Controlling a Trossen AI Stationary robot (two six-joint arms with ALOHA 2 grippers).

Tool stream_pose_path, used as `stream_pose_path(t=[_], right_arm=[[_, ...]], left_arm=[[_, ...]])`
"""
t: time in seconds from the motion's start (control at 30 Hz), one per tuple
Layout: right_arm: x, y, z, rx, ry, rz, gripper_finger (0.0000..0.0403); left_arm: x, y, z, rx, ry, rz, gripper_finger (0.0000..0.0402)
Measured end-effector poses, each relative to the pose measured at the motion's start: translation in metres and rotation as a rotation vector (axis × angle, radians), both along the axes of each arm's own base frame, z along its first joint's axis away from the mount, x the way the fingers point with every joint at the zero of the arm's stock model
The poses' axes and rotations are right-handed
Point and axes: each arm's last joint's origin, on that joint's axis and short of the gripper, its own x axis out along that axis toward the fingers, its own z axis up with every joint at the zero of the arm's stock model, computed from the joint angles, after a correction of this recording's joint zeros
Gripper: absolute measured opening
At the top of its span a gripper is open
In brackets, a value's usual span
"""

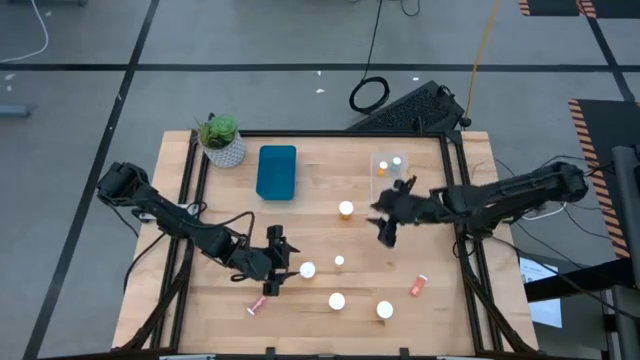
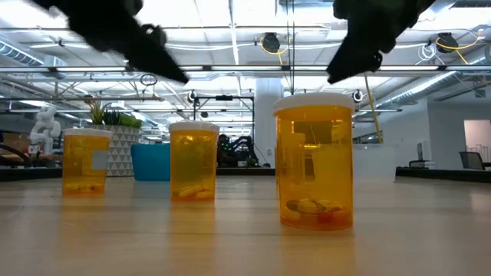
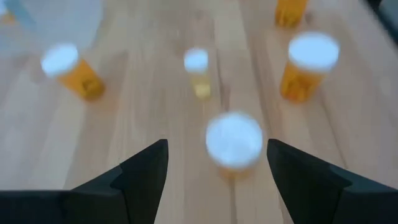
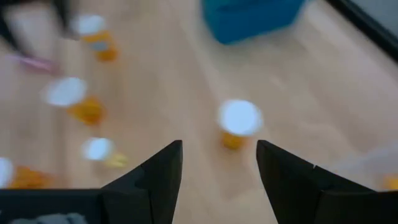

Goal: Pick and place medicine bottles into bin by pill shape (circle, oval)
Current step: Put the small yellow pill bottle into the transparent bin

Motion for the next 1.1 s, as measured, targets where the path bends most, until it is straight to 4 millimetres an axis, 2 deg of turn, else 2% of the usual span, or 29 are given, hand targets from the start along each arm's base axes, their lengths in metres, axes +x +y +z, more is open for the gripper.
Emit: stream_pose_path(t=[0.13,0.3,0.53,0.7,0.83,1.1], right_arm=[[0.012,0.023,-0.008,-0.006,-0.027,0.092,0.0199],[0.031,0.041,-0.024,-0.038,-0.007,0.175,0.0197],[0.068,0.063,-0.023,-0.045,0.06,0.271,0.0197],[0.093,0.073,-0.017,-0.075,0.167,0.291,0.0196],[0.108,0.079,-0.024,-0.066,0.236,0.323,0.0197],[0.114,0.082,-0.042,-0.04,0.305,0.336,0.022]], left_arm=[[-0.004,-0.001,-0.004,-0.011,0.045,0.026,0.0273],[-0.003,-0.001,-0.002,-0.009,0.018,0.044,0.0273],[-0.001,-0.001,0.0,0.012,-0.015,0.044,0.0273],[-0.002,-0.002,0.0,0.014,-0.014,0.041,0.0273],[-0.003,-0.003,-0.001,0.014,-0.014,0.035,0.0273],[-0.01,-0.001,-0.015,-0.009,-0.007,0.053,0.0273]])
